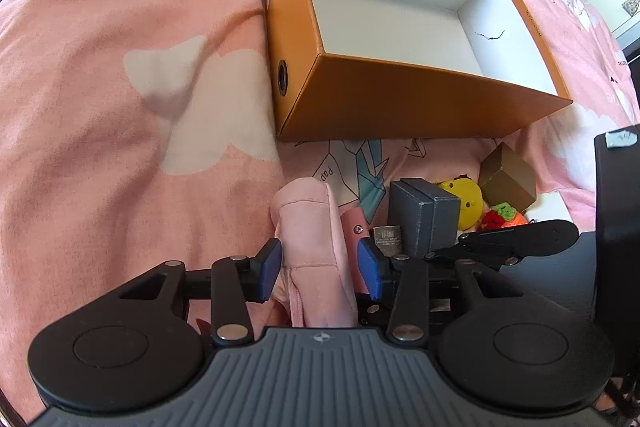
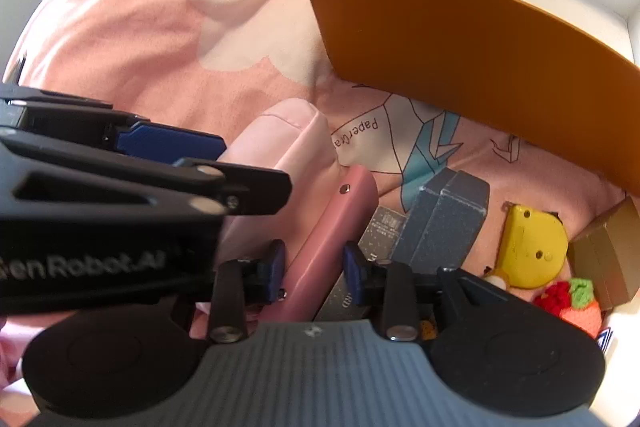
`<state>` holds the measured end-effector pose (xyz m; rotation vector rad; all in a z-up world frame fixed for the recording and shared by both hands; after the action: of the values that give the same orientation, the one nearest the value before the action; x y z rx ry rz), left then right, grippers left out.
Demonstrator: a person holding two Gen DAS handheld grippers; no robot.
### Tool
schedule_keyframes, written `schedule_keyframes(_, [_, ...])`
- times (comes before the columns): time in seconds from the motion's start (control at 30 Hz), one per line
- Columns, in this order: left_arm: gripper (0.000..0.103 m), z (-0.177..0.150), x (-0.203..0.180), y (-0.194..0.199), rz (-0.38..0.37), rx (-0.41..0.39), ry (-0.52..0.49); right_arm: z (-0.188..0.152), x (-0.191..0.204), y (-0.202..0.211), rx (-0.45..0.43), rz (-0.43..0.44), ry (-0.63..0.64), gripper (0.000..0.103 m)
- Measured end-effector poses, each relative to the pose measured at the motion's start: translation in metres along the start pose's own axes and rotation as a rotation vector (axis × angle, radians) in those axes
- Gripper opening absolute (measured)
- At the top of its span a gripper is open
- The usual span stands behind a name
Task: Organize objects
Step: 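Grasp the pink pouch with the left gripper while the right grasps the pink stick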
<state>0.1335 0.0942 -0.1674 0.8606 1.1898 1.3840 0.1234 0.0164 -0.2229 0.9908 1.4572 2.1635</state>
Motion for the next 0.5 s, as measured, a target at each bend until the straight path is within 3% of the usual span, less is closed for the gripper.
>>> schedule_keyframes(0.33, [0.038,-0.007,0.008,0.0,0.005,0.008,0.014,0.005,0.006,-0.009,0.075,-0.029,0.075,0.037])
schedule_keyframes(0.5, [0.037,-0.01,0.012,0.003,-0.012,-0.001,0.037,-0.008,-0.021,0.004,0.106,-0.006,-0.044,0.031])
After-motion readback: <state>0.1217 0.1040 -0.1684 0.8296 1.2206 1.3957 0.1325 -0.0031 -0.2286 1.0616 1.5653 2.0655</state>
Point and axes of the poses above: each gripper's, at about its wrist camera, not at the fingertips, and y roughly against the way its jaws point, x to its left, z to its top, the point moved 8 cm from there along -y, roughly the way its jaws point, and after that the axes turned 6 degrees about z, right-handed, at the moved point
